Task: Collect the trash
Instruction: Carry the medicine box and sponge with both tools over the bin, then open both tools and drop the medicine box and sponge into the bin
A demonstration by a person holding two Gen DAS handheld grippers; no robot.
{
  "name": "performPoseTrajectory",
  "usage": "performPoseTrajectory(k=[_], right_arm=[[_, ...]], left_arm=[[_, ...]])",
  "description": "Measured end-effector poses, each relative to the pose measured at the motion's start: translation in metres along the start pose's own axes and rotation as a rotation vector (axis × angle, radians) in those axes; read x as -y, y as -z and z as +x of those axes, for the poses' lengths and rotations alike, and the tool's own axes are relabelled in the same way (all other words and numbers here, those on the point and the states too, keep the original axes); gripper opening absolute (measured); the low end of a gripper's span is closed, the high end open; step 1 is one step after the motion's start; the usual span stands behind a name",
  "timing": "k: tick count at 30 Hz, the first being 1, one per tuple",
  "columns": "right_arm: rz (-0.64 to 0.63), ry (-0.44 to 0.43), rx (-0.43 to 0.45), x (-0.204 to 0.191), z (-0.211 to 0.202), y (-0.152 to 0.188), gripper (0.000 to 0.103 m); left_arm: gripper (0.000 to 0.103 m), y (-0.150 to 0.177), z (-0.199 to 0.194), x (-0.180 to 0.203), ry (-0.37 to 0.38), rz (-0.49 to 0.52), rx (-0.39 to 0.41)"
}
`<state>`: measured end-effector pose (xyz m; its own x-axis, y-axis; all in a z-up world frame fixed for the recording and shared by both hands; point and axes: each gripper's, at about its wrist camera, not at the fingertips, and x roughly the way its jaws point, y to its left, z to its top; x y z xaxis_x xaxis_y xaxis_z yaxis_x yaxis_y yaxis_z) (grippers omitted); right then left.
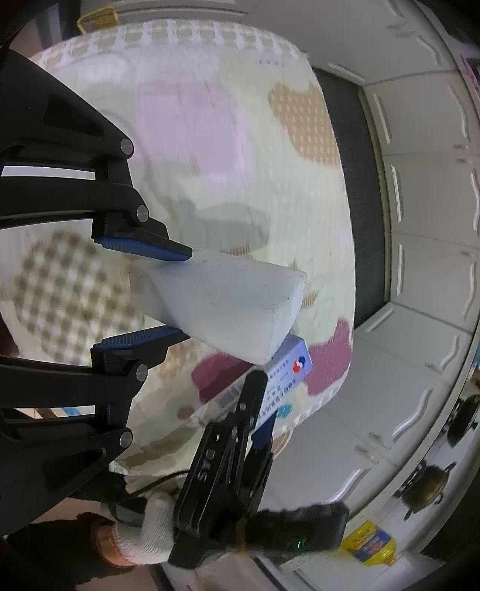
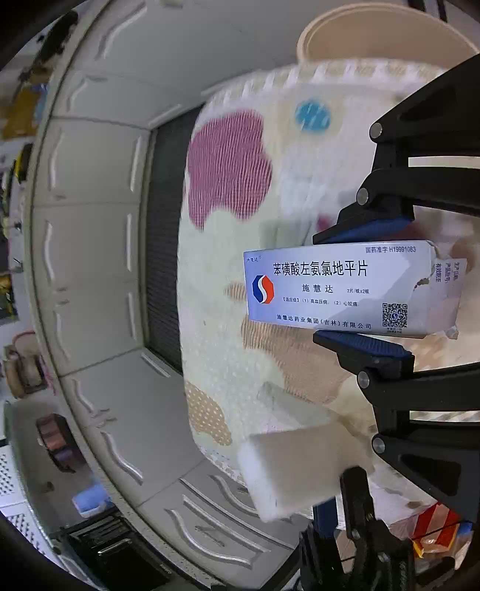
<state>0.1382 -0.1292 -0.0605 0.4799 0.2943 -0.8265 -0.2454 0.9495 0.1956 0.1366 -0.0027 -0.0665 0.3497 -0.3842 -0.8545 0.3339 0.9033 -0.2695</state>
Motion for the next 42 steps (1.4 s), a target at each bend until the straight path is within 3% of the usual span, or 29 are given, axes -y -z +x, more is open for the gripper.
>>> performPoseTrajectory(k=[13,21,30,42], right_arm=[[0.122,0.096,0.105,0.097,-0.097,0.059,0.043],[0.211,0.173,0.115,0.154,-0.125,0.091,0.043],[0.317,0.223,0.079,0.21,-0.125,0.117,0.043],[0.413,0.244,-0.013,0.262,-0.085,0.129,0.043]], left_arm=[[0.033,-0.02,0.031,0.125,0.085,0.151,-0.007],[0.033,-0.033,0.062,0.203,0.116,0.241,-0.017],[0.033,-0.05,0.106,0.26,0.147,0.289,-0.036],[0.034,-0.073,0.158,0.283,0.188,0.238,-0.075]])
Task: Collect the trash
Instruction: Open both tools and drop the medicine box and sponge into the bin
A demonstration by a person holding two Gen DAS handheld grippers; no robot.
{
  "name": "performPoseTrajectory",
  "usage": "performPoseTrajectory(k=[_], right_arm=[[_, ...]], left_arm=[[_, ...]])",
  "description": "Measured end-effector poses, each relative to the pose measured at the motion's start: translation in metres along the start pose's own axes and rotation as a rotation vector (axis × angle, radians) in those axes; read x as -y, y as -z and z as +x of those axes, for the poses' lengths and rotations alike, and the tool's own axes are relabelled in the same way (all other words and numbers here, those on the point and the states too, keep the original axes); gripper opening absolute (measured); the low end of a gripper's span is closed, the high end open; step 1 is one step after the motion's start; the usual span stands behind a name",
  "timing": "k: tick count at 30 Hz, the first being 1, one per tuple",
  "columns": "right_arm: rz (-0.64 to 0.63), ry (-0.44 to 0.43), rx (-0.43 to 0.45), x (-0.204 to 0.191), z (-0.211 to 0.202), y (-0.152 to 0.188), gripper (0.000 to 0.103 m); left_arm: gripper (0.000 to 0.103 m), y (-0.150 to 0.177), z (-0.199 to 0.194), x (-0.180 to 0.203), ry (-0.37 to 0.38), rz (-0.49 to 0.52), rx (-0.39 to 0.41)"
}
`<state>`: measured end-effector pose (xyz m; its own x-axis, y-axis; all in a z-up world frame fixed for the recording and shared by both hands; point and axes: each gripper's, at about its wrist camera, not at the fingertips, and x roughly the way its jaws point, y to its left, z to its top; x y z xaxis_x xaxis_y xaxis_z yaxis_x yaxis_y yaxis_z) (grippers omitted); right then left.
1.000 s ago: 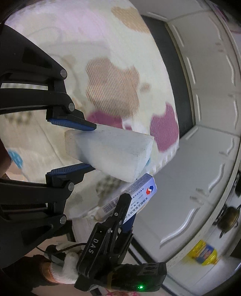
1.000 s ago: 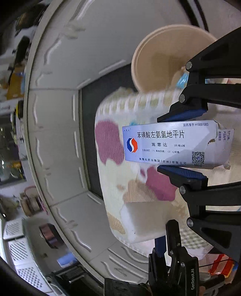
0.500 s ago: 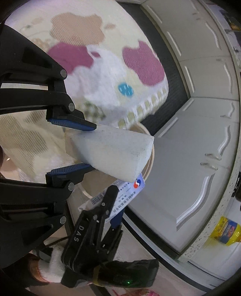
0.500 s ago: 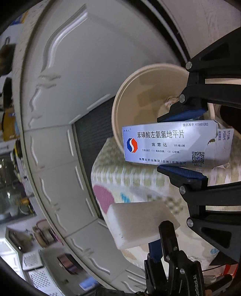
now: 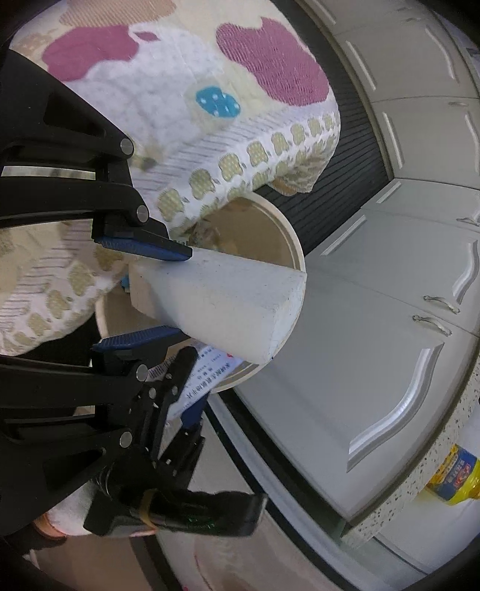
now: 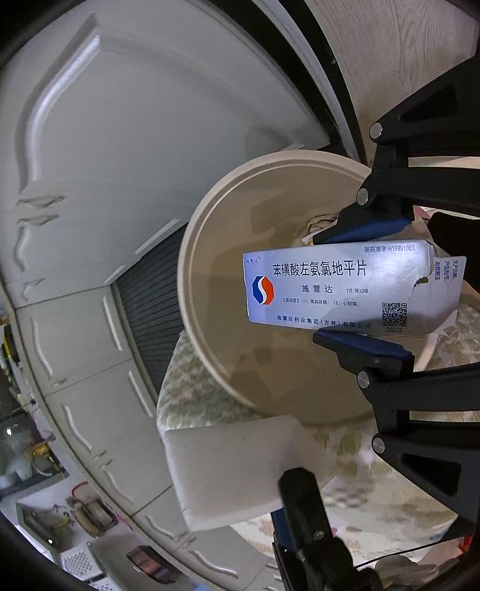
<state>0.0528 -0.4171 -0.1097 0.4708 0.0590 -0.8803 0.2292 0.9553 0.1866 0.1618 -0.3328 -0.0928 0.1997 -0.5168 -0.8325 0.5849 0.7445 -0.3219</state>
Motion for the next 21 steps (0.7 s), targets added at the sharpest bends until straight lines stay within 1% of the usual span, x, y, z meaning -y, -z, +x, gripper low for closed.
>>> performPoseTrajectory(k=[4,6,7,9,10,11,15,17,19,21], right_arm=[[0.013,0.001,-0.017,0.005,0.012,-0.003,0.043],[0.015,0.006,-0.026,0.008,0.017,-0.003,0.05],[0.015,0.009,-0.027,0.008,0.018,-0.003,0.05],[0.013,0.007,-0.026,0.007,0.019,-0.002,0.051],[0.015,0.007,-0.026,0.007,0.018,-0.001,0.051],[0.02,0.009,-0.025,0.007,0.017,0.001,0.052],[0.044,0.005,-0.009,0.011,0.011,0.005,0.055],[0.048,0.004,0.008,0.009,0.006,0.008,0.058],[0.042,0.003,0.032,0.005,0.0,0.01,0.062],[0.033,0.005,0.06,0.002,-0.007,0.013,0.065]], left_arm=[[0.034,-0.005,0.012,-0.001,0.002,-0.008,-0.008],[0.035,-0.006,0.014,-0.002,-0.01,-0.011,-0.003],[0.036,-0.006,0.015,-0.003,-0.016,-0.012,0.002],[0.044,-0.006,0.016,-0.003,-0.031,0.0,0.01],[0.051,-0.006,0.017,-0.002,-0.037,0.005,0.015],[0.055,-0.005,0.017,-0.002,-0.043,0.009,0.021],[0.055,-0.001,0.012,-0.002,-0.056,0.031,0.05],[0.057,0.002,0.007,-0.002,-0.067,0.047,0.07],[0.06,0.006,0.002,-0.002,-0.081,0.056,0.092],[0.06,0.011,-0.007,-0.004,-0.103,0.057,0.122]])
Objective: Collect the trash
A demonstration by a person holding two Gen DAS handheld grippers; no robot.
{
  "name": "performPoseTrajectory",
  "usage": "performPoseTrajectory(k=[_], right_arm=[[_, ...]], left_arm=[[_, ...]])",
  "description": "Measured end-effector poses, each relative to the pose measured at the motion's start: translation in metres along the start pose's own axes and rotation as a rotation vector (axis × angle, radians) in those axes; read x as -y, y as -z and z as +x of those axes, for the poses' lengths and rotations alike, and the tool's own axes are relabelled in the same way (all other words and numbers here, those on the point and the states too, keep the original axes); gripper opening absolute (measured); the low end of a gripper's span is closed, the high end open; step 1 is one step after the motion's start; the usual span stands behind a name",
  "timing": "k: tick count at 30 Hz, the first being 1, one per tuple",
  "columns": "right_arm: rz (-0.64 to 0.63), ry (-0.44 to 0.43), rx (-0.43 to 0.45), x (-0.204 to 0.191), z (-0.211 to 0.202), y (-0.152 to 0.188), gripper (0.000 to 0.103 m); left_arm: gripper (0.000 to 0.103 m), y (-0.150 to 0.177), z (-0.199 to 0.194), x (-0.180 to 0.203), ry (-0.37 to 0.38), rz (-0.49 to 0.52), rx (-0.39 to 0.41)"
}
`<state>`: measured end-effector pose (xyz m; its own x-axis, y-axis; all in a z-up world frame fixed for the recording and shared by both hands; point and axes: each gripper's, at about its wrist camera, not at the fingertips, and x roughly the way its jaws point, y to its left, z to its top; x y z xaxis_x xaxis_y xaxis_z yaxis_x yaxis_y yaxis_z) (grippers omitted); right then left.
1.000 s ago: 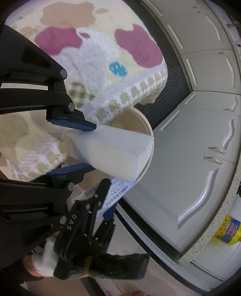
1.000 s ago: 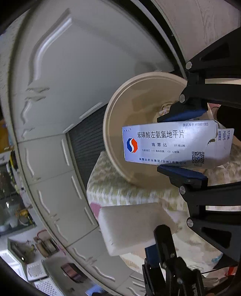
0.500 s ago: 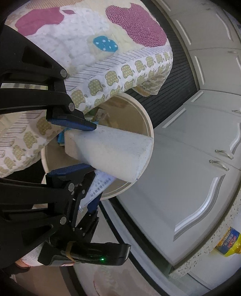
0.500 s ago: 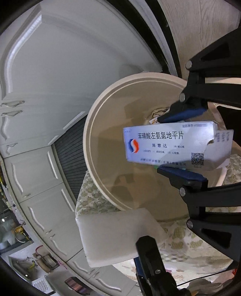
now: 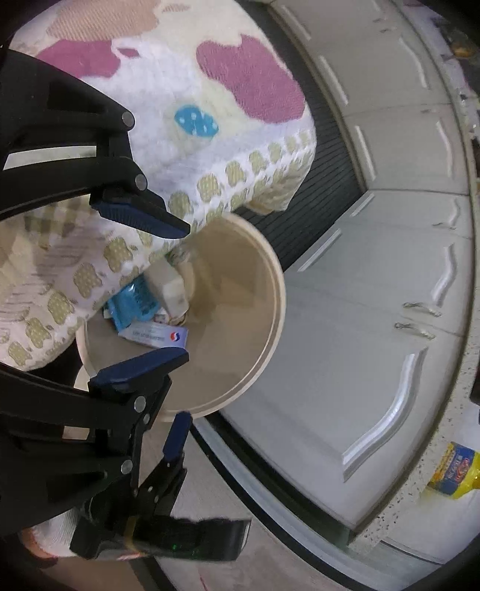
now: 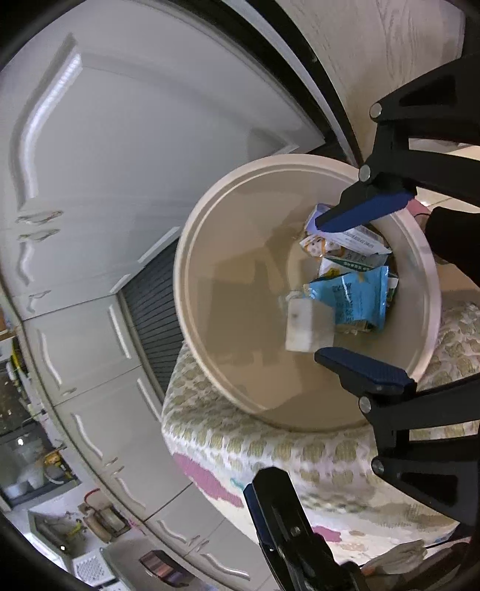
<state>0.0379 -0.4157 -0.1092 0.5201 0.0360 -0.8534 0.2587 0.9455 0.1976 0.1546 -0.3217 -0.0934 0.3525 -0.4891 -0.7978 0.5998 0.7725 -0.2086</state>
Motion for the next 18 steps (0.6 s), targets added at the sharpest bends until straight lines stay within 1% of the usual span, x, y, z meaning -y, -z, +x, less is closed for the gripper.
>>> performPoseTrajectory(k=[3,8,10,14,18], right_arm=[[-0.005,0.003,0.067,-0.009,-0.017,0.001,0.068],[-0.009,-0.011,0.184,-0.023,-0.049,0.002,0.073],[-0.013,-0.025,0.229,-0.032,-0.062,0.003,0.076],[-0.035,-0.036,0.307,-0.053,-0.081,0.007,0.078],[-0.047,-0.034,0.376,-0.07,-0.099,0.014,0.086]], left_arm=[[0.06,0.007,-0.018,-0.003,-0.062,0.005,0.061],[0.06,0.016,-0.056,-0.012,-0.13,-0.019,0.167],[0.06,0.019,-0.071,-0.014,-0.144,-0.026,0.204],[0.06,0.03,-0.1,-0.017,-0.153,-0.034,0.265],[0.06,0.04,-0.122,-0.016,-0.199,-0.032,0.317]])
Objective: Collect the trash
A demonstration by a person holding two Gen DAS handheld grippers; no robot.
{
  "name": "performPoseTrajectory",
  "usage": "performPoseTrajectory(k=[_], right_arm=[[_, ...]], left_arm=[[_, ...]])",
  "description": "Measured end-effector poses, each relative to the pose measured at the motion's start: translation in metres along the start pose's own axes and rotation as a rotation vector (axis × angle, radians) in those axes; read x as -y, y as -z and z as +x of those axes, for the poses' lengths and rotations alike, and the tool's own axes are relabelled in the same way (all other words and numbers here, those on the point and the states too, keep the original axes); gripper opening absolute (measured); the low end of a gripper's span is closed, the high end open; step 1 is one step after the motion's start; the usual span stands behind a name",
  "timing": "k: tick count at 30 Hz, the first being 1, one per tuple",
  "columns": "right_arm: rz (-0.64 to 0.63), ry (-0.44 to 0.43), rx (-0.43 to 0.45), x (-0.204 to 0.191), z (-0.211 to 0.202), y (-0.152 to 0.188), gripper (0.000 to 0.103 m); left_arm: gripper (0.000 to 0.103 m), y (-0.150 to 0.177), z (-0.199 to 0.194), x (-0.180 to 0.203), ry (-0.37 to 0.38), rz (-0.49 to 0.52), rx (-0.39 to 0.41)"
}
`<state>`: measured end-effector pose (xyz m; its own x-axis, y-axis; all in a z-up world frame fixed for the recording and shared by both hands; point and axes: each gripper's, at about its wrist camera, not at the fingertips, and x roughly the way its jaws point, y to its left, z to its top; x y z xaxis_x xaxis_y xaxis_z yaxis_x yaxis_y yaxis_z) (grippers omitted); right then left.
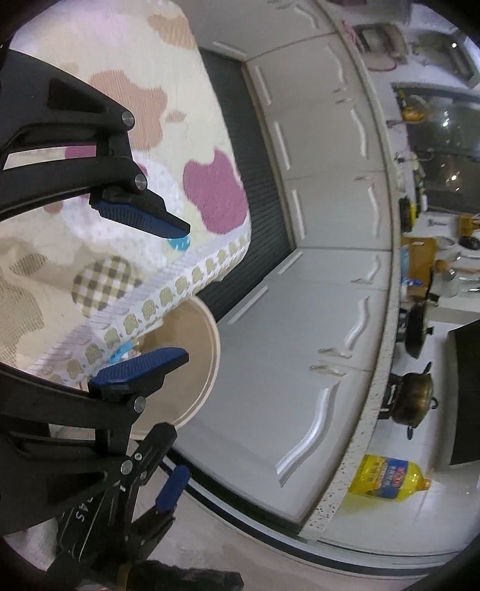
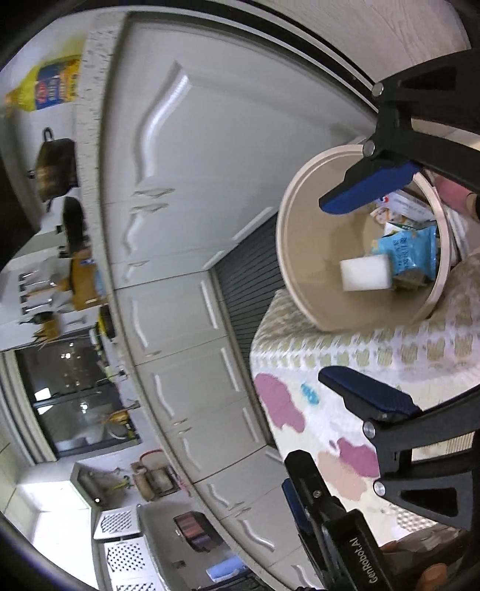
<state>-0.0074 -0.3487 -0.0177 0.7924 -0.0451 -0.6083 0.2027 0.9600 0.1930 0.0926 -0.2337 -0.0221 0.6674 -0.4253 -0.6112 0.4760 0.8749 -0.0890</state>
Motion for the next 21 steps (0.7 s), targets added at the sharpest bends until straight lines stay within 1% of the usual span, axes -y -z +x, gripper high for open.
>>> performPoseTrajectory(k=[3,8,15,16,19,21], right_arm=[[-0.019,0.011,0.032,-0.009,-0.011,0.001,0.09],[-0.042,0.029,0.081,-0.021,-0.032,0.002,0.09],[-0.041,0.037,0.128,-0.028,-0.053,0.007,0.091],[-0.042,0.038,0.133,-0.029,-0.055,0.007,0.091],[-0.046,0.038,0.145,-0.031,-0.06,0.008,0.091],[-0.051,0.039,0.153,-0.034,-0.062,0.007,0.091]], left_arm=[[0.06,0.004,-0.019,0.0,-0.026,0.002,0.048],[0.06,0.008,-0.045,-0.003,-0.042,-0.005,0.098],[0.061,0.013,-0.068,-0.005,-0.041,-0.019,0.129],[0.061,0.015,-0.071,-0.005,-0.053,-0.02,0.134],[0.061,0.015,-0.077,0.0,-0.135,-0.002,0.162],[0.061,0.016,-0.08,0.003,-0.154,0.015,0.174]])
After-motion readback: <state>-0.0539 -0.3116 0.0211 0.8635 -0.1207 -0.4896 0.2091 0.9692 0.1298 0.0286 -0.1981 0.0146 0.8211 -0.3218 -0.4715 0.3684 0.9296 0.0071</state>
